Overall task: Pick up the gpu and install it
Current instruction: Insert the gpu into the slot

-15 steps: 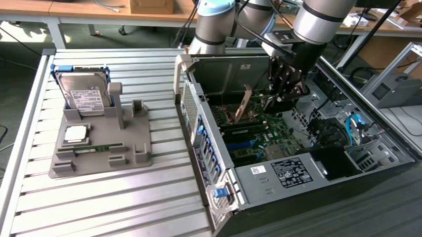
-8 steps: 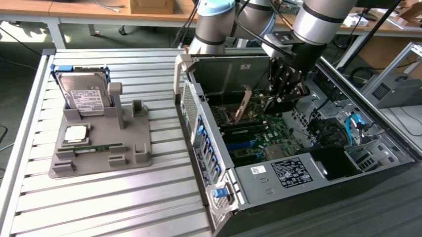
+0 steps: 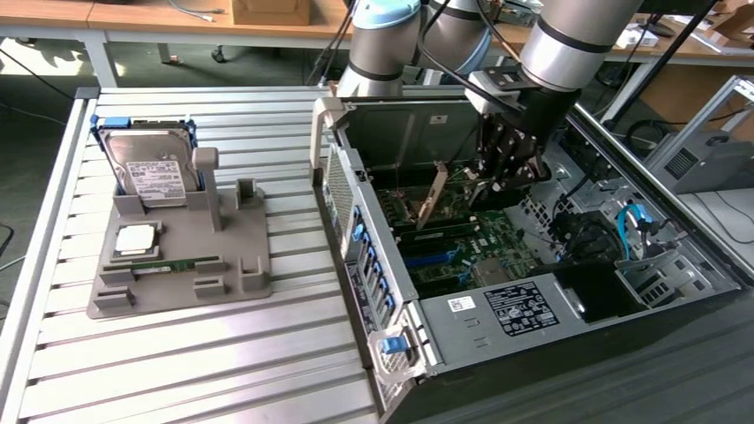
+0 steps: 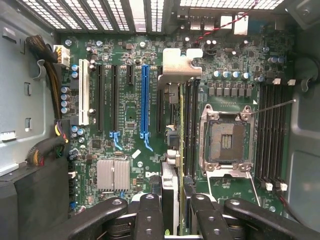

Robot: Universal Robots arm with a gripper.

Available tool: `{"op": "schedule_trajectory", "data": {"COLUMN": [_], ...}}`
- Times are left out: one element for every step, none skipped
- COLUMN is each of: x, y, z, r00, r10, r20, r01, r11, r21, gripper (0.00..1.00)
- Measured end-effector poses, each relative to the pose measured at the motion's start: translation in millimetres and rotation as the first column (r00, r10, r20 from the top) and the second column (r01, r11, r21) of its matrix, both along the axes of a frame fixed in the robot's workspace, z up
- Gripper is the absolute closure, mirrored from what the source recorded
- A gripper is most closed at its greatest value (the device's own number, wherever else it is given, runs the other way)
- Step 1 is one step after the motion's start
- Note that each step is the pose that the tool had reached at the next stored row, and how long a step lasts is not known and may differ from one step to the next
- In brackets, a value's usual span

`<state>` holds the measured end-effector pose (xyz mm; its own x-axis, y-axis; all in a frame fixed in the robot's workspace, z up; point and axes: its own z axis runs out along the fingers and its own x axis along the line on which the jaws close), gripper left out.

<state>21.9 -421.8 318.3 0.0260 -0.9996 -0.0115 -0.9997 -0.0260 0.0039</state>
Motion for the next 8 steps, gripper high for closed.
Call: {"op": "schedule_trajectory", "data": {"x": [0.0, -0.1, -0.3, -0.3, -0.6, -1.0, -1.1, -1.2], "y": [-0.1, -0.1, -0.3, -0.4, -0.7, -1.0, -1.1, -1.2], "z": [0.0, 0.0, -0.1, -0.2, -0.4, -0.5, -0.6, -0.6], "r00": [1.0000, 1.0000, 1.0000, 1.0000, 1.0000, 1.0000, 1.0000, 1.0000], "r10": [0.000, 0.000, 0.000, 0.000, 0.000, 0.000, 0.000, 0.000], "r20": [0.0000, 0.0000, 0.0000, 0.0000, 0.0000, 0.0000, 0.0000, 0.0000], "r01": [0.000, 0.000, 0.000, 0.000, 0.000, 0.000, 0.000, 0.000], "r11": [1.0000, 1.0000, 1.0000, 1.0000, 1.0000, 1.0000, 1.0000, 1.0000], "r21": [-0.0001, -0.0001, -0.0001, -0.0001, 0.0000, -0.0001, 0.0000, -0.0001], "gripper": [0.73, 0.73, 0.73, 0.73, 0.73, 0.73, 0.73, 0.73]}}
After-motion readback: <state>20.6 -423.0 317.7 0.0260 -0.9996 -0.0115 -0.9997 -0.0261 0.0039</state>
